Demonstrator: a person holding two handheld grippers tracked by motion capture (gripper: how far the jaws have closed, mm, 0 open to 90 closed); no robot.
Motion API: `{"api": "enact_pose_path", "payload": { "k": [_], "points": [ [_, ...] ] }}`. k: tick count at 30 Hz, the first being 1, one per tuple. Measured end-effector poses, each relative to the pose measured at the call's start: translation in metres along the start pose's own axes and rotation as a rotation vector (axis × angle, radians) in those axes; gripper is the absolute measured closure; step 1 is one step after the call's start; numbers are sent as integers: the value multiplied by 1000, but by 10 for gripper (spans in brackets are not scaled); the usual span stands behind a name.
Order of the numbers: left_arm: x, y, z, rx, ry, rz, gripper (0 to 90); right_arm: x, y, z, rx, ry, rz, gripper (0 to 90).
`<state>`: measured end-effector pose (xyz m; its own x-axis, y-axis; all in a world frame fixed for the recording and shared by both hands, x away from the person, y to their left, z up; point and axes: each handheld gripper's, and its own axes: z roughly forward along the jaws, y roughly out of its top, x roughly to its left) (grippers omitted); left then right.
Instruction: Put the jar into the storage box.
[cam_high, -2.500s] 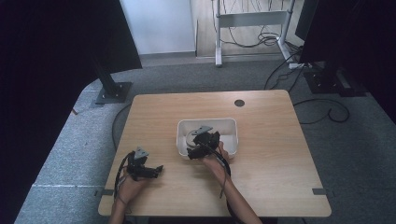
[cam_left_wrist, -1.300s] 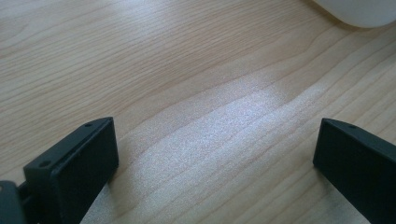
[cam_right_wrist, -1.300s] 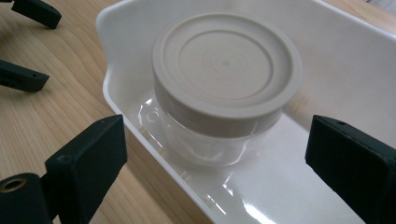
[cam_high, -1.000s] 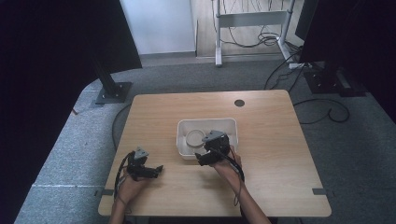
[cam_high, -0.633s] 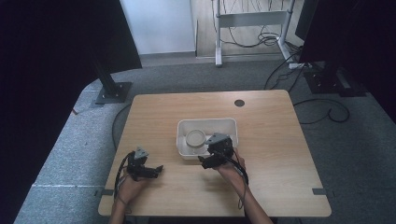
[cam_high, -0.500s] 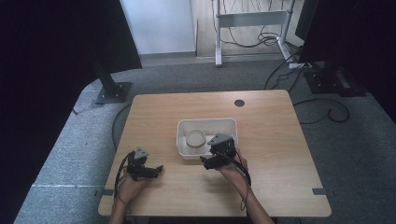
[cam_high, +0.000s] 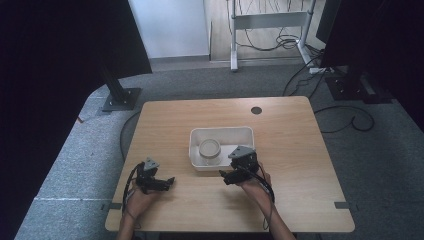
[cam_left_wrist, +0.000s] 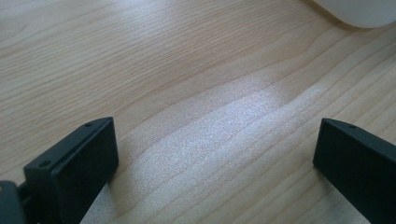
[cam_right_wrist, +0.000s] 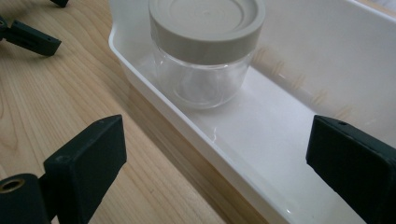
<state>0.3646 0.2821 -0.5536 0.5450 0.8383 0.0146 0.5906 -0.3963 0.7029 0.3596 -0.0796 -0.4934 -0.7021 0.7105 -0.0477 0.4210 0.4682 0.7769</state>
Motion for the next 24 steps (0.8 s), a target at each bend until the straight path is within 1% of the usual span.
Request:
{"api": "enact_pose_path", "payload": {
  "k": [15,24],
  "points": [
    [0,0,0,0,1,-1,0,-5,-14,-13,-2,-11,22,47],
    [0,0,0,0,1,-1,0,-10,-26,-27,-16,-28,34,49]
  ]
}}
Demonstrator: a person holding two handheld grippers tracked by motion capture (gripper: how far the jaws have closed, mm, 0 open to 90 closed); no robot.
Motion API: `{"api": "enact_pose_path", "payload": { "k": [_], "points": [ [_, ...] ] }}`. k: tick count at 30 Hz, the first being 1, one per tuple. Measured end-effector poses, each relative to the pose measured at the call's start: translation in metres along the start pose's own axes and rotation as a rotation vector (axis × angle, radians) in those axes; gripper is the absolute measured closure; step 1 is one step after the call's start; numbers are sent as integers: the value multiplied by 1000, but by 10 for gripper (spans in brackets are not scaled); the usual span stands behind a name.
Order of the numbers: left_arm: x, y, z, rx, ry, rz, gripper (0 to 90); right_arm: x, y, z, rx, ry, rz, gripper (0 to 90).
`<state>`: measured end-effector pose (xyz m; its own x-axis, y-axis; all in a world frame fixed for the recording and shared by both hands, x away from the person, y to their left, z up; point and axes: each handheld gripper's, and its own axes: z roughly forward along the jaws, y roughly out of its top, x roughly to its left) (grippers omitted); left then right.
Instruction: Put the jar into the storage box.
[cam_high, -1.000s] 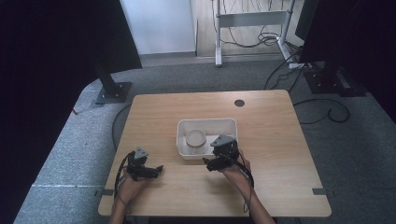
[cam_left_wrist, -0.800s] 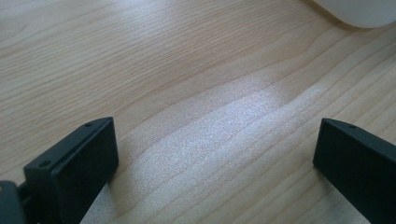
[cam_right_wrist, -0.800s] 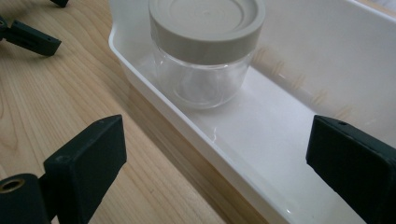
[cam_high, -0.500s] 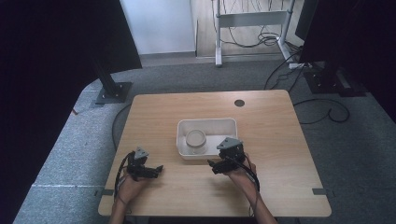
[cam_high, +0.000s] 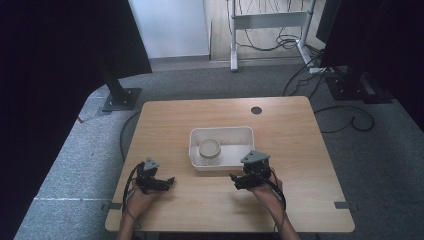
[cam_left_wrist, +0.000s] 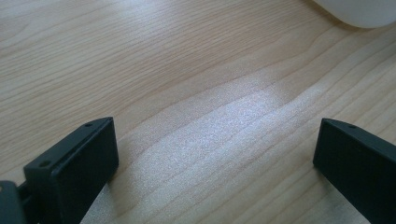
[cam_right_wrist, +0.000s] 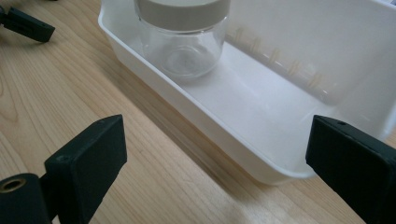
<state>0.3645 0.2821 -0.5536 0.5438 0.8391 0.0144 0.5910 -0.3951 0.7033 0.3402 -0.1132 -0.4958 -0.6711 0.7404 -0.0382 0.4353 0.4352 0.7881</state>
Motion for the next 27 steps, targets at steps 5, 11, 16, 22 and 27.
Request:
{"api": "enact_pose_path", "payload": {
  "k": [5,11,16,22,27],
  "points": [
    [0,0,0,0,1,-1,0,-3,-13,-9,3,-22,-9,49],
    [0,0,0,0,1,-1,0,-9,-28,-16,-3,-30,20,49],
    [0,0,0,0,3,0,0,-17,-44,-22,-2,-49,47,49],
    [0,0,0,0,3,-2,0,-23,-62,-29,1,-68,74,49],
    [0,0,0,0,4,-4,0,-28,-78,-35,29,-90,93,48]
  ]
}}
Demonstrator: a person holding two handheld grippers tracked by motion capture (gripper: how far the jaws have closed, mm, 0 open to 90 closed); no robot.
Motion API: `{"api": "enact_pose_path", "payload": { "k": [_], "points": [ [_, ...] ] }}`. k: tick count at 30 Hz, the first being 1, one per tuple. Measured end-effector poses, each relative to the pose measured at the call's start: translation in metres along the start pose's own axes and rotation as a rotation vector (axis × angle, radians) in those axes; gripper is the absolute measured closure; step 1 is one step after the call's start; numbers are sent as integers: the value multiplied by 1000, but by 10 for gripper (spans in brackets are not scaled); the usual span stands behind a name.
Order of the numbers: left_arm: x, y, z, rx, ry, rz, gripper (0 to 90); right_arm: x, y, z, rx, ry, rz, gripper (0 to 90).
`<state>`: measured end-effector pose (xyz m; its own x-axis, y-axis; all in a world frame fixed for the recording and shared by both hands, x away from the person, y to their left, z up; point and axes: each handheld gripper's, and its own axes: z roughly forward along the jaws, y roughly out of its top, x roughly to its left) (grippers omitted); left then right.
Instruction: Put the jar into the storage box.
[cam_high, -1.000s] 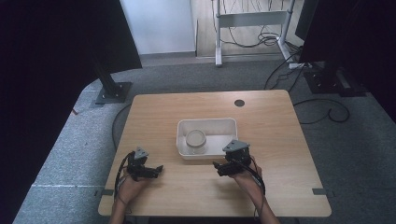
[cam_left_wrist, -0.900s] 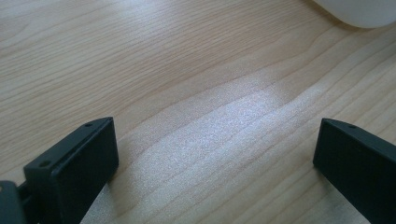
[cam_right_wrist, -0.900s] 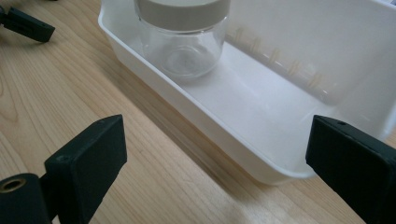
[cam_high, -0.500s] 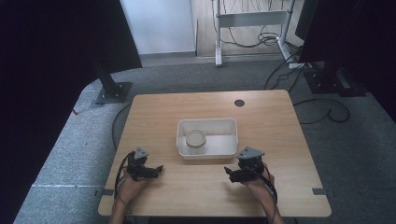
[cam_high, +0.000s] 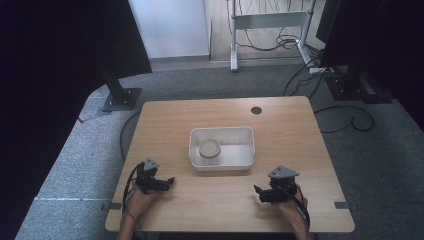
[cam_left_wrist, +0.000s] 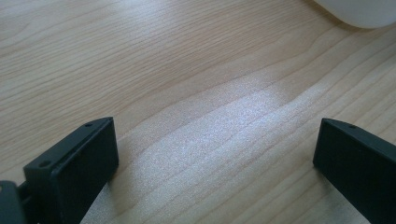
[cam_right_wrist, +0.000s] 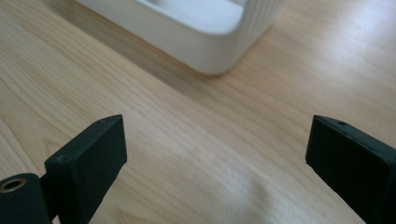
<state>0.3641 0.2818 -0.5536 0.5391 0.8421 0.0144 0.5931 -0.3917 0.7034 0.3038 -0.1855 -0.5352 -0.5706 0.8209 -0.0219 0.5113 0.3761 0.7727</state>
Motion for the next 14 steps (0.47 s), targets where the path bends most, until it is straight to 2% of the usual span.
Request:
{"api": "enact_pose_path", "payload": {
  "k": [14],
  "points": [
    [0,0,0,0,1,-1,0,-5,-27,-4,69,-25,30,48]
  ]
}}
